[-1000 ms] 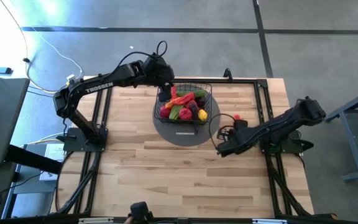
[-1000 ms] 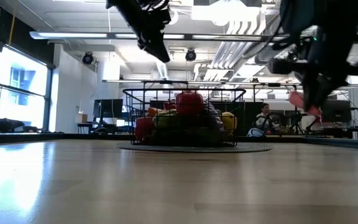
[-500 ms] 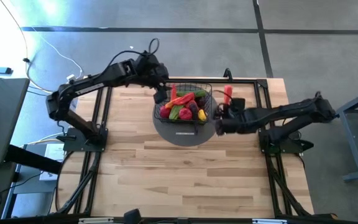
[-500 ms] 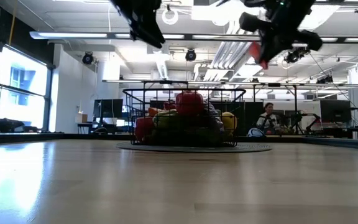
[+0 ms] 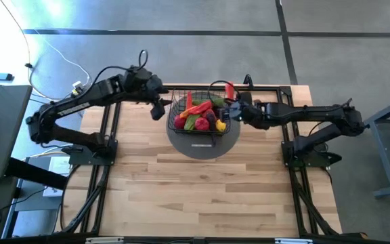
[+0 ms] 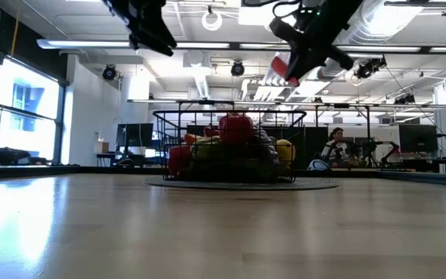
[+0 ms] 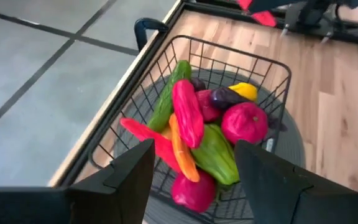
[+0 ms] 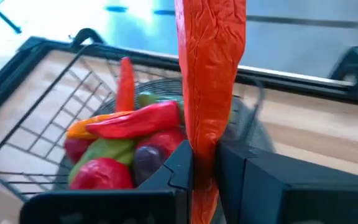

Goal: Build produce basket
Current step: Put the bottom carrot into the wire basket, then return to Home Position

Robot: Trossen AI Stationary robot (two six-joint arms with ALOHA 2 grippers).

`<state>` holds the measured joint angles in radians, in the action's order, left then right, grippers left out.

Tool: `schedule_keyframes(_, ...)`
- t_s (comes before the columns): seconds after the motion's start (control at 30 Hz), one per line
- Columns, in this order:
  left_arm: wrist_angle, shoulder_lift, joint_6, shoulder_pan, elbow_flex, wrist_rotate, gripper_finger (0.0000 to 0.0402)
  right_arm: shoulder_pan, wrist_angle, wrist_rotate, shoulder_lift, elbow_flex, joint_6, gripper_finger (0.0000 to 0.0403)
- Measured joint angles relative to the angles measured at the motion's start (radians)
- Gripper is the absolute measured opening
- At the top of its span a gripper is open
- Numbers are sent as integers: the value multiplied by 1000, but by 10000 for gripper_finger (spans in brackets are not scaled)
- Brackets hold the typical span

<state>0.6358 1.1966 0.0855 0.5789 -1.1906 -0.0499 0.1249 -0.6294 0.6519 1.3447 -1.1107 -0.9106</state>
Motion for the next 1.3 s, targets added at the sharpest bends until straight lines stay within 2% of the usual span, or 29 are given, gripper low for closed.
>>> schedule_keyframes(0.17, -50, -99, -55, -1, 123, -29, 211, 49, 60, -137, 33, 1, 77, 27)
schedule_keyframes(0.4, -87, -230, -128, -20, 261, -29, 211, 79, 143, -312, 122, 1, 106, 28)
schedule_keyframes(0.73, -187, -414, -217, -92, 433, -33, 211, 79, 242, -361, 184, 2, 100, 34)
schedule_keyframes(0.87, -195, -467, -241, -132, 475, -33, 211, 83, 262, -358, 189, 2, 76, 61)
schedule_keyframes(1.13, -213, -575, -269, -215, 571, -32, 211, 103, 280, -361, 189, 2, -15, 150)
schedule_keyframes(1.3, -236, -672, -304, -256, 633, -28, 211, 105, 312, -361, 189, -1, -31, 180)
